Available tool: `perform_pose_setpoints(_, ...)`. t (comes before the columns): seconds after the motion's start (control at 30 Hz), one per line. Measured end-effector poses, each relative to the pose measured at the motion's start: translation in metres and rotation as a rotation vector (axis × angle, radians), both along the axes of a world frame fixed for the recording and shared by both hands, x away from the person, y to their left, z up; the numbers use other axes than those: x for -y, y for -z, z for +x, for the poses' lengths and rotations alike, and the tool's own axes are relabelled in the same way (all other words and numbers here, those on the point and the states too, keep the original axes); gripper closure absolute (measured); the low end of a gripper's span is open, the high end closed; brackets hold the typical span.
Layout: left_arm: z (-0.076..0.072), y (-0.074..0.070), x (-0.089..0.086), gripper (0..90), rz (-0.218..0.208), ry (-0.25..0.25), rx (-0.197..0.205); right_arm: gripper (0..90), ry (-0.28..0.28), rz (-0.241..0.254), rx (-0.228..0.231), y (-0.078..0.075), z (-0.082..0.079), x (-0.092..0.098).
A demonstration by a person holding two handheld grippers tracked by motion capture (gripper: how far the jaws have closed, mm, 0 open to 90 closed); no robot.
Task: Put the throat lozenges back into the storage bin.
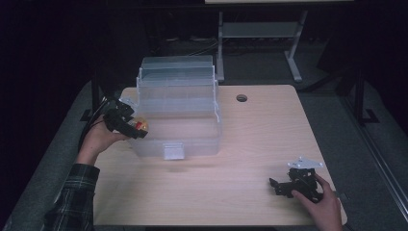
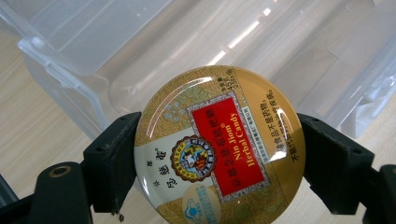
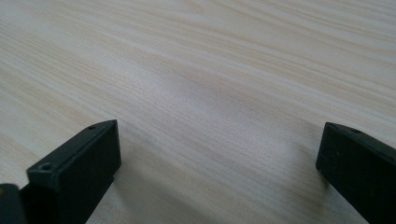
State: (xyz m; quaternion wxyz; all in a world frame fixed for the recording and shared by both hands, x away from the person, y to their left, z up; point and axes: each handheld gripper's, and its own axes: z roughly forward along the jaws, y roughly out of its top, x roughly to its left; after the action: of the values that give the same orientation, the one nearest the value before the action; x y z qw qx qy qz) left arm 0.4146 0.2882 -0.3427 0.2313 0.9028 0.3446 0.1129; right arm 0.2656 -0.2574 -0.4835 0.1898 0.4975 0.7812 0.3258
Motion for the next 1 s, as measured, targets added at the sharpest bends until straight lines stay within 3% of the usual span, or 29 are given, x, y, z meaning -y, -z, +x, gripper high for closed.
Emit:
perform_pose_setpoints(0.53,0.001,0.000,-0.001,18.4,-0.018,-0.010,0.003,0.0,0.000,0.000,0.000,0.000,0.000,0.000)
perform_pose_setpoints(1.0,-0.024,-0.008,-0.007,18.2,-0.063,-0.021,0.057,0.0,0.001,0.000,0.000,0.000,0.000,0.000)
